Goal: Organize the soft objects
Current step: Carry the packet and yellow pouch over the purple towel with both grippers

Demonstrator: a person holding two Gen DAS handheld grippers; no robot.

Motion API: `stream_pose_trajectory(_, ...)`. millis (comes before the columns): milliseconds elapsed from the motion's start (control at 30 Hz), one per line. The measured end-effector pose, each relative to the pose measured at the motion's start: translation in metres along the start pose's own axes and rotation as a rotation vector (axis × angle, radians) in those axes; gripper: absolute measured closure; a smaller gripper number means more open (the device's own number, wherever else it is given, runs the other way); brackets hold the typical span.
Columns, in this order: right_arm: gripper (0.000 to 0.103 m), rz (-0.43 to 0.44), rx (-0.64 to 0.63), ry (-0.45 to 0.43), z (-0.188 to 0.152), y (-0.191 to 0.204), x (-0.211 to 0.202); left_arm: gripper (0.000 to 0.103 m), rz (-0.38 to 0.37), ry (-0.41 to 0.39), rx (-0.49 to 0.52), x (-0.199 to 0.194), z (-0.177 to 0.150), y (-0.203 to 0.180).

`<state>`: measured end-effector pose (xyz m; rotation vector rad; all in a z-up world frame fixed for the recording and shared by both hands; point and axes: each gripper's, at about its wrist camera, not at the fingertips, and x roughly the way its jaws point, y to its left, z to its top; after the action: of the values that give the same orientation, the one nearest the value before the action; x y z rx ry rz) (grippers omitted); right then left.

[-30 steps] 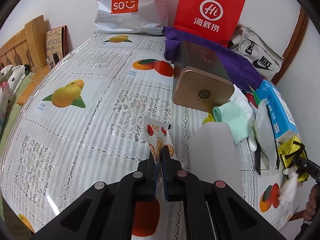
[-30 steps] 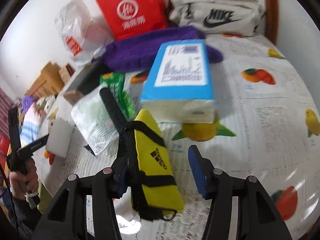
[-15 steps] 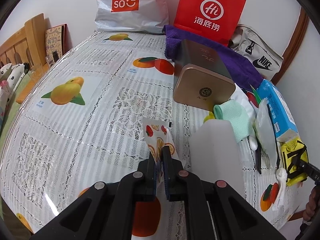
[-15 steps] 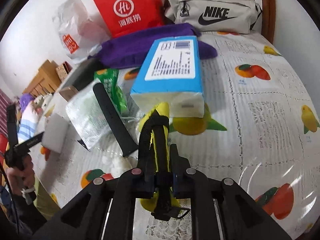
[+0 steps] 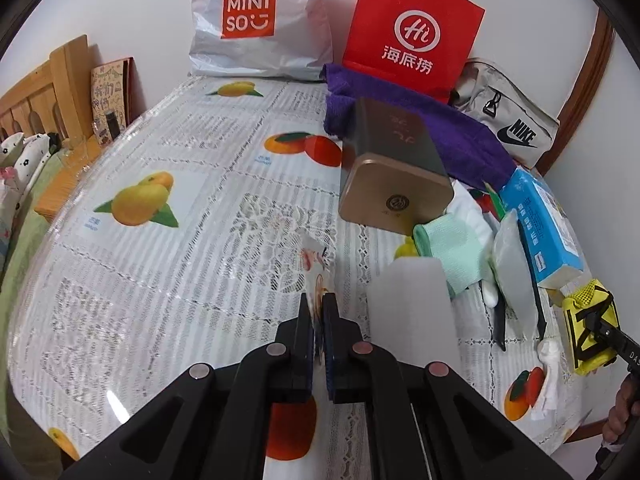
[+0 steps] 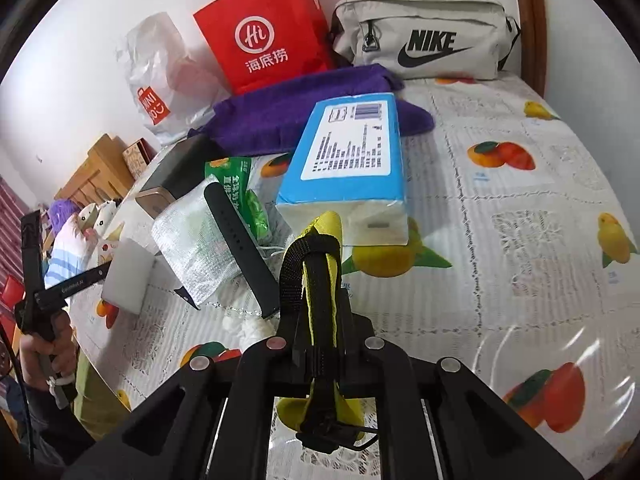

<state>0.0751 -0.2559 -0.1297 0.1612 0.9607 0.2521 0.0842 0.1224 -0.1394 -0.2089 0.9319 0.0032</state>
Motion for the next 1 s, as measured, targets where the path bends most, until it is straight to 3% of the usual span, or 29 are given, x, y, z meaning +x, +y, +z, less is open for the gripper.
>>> stream_pose_trajectory(500,0.095,0.0,-0.034,-0.078,0.035,0.006,-0.028,0.098,-0.043,-0.062,0.037,-0.034,0.034,-0.025)
stream_pose_trajectory(1000,0.094,0.017,-0.119,-0.124,0.119,0.019,-0.01,0.098,-0.064,-0.089,0.074,-0.026,0.094,-0.059)
